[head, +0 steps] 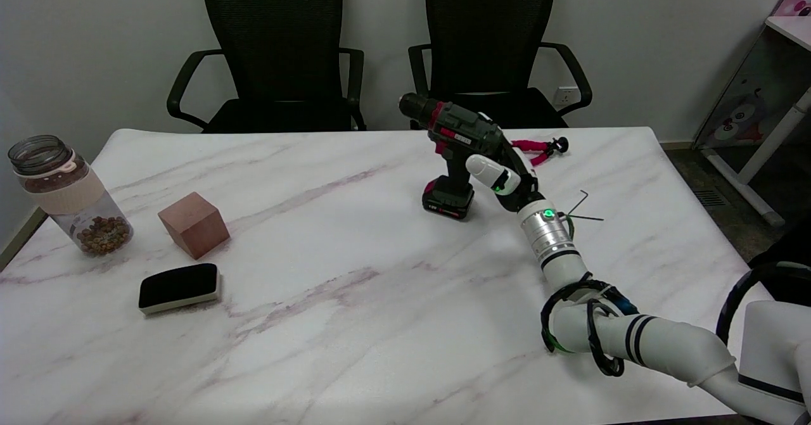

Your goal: Pick up the power screwdriver.

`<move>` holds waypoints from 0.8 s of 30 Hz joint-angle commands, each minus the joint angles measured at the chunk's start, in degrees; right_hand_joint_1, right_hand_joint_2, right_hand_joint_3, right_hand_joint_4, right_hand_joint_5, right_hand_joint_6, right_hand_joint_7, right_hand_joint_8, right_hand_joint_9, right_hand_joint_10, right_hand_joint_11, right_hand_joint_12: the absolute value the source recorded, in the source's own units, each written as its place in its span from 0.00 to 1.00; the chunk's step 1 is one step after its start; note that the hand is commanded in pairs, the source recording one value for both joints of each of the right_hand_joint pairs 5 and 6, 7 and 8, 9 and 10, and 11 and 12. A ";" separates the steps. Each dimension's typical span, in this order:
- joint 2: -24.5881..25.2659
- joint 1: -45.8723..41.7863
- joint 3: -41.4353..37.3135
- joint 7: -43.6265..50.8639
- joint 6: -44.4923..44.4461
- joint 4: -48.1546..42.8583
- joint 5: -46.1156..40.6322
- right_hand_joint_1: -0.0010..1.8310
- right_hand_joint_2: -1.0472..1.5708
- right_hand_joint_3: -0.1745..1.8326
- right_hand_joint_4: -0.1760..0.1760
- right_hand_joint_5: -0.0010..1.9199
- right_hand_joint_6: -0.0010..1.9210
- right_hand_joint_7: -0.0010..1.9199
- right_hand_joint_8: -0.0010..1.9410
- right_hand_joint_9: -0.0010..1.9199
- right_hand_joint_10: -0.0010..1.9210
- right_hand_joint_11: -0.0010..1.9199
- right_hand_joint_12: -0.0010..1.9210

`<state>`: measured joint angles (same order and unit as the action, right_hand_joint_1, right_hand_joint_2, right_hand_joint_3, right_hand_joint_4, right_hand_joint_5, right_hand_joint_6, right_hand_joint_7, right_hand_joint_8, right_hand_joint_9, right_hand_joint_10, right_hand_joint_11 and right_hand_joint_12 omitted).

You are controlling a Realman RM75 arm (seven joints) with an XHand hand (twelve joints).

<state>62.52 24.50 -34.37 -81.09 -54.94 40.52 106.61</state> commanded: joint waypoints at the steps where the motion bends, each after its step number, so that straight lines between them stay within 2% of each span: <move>1: 0.59 1.74 0.70 5.76 4.56 0.00 0.26 0.50 0.33 0.43 0.75 0.07 0.07 0.07 0.07 0.17 0.17 0.20 0.20; 24: 0.85 4.07 2.20 5.77 6.51 -0.36 0.35 0.50 0.36 0.41 0.75 0.07 0.07 0.07 0.07 0.17 0.17 0.20 0.20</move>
<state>63.17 27.19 -32.95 -76.08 -49.82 40.30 106.85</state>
